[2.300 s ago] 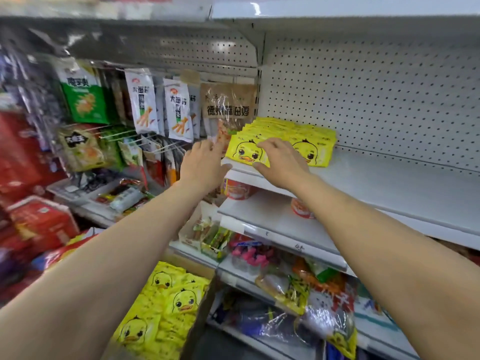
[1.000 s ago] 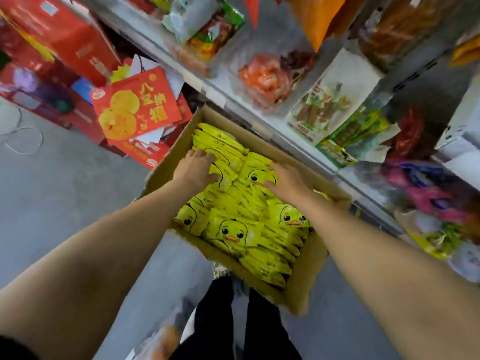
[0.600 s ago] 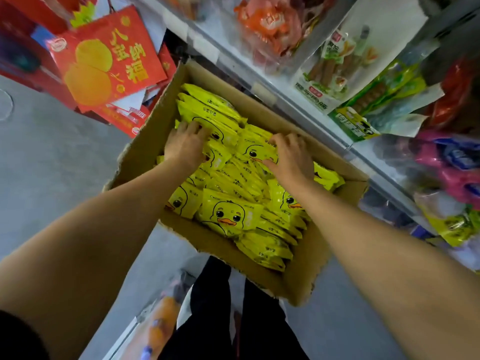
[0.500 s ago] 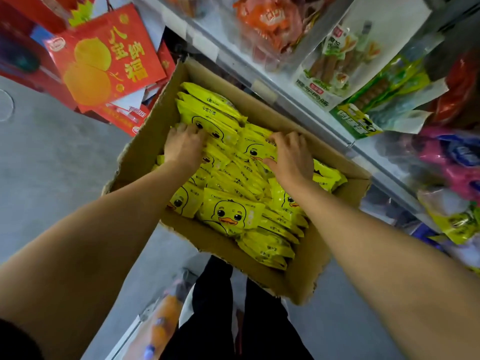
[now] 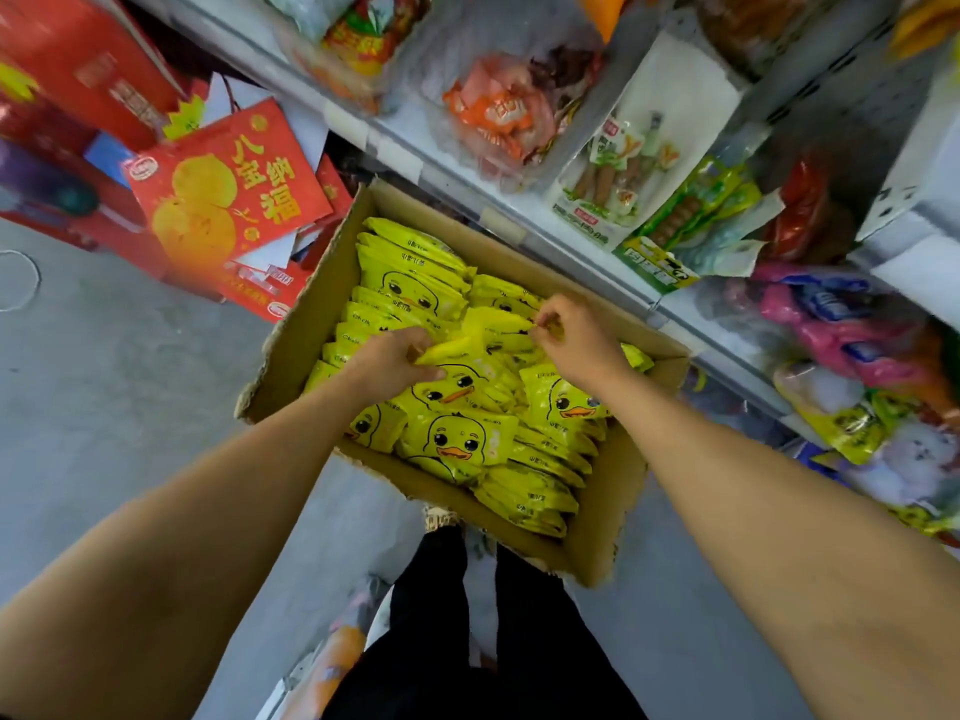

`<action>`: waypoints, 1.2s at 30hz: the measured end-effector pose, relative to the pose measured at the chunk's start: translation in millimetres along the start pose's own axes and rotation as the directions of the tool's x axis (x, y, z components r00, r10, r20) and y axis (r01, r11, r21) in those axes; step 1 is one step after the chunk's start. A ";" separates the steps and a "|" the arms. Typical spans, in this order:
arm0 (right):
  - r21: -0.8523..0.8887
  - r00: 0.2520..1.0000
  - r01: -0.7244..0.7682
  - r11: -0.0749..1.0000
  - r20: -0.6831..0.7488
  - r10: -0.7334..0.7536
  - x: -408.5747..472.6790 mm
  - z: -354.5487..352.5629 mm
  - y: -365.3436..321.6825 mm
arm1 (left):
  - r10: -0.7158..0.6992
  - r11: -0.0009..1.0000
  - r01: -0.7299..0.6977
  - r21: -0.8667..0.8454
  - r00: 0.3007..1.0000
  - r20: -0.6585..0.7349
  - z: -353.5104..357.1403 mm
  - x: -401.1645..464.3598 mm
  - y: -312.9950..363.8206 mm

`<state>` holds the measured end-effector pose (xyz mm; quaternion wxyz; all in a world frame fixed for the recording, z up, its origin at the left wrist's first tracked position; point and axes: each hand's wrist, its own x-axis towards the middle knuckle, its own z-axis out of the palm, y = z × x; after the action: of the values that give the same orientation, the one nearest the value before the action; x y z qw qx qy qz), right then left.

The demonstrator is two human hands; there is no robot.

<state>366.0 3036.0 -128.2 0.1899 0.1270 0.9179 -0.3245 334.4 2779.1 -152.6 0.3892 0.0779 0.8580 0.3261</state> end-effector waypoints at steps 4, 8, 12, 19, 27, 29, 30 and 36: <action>0.020 1.000 0.006 1.000 -0.001 -0.006 -25.1 -43.1 -10.6 | 0.064 0.991 -0.055 -0.120 0.995 0.072 -16.1 -19.4 43.6; 0.045 0.993 -0.017 0.999 -0.119 0.022 -53.1 -97.4 -16.7 | 0.163 0.963 -0.128 -0.236 0.977 0.135 -35.2 -37.5 90.5; 0.086 0.971 0.006 0.996 -0.237 0.015 -85.2 -160.7 -22.0 | 0.247 0.947 -0.213 -0.241 0.962 0.119 -50.1 -54.8 150.5; 0.129 0.886 0.154 0.980 -0.456 -0.079 -128.7 -271.2 -16.1 | 0.367 0.912 -0.338 -0.233 0.925 0.095 -56.6 -76.5 268.5; 0.209 0.781 0.406 0.889 -0.585 -0.219 -196.8 -385.0 20.3 | 0.553 0.822 -0.518 -0.238 0.826 0.108 -20.1 -121.3 399.0; 0.157 0.761 0.488 0.859 -0.559 -0.330 -216.1 -403.6 27.1 | 0.593 0.802 -0.569 -0.179 0.794 0.133 -8.1 -134.3 430.2; 0.134 0.752 0.522 0.843 -0.539 -0.380 -224.6 -412.5 31.2 | 0.607 0.793 -0.585 -0.167 0.784 0.134 -2.6 -139.8 444.7; 0.161 0.741 0.590 0.791 -0.498 -0.451 -258.4 -455.8 69.7 | 0.639 0.766 -0.606 -0.213 0.754 0.153 33.2 -168.4 498.7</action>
<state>501.0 3354.0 271.9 -0.1414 -0.0410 0.8718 -0.4672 413.6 3116.9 244.6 0.3539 0.3651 0.7080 0.4901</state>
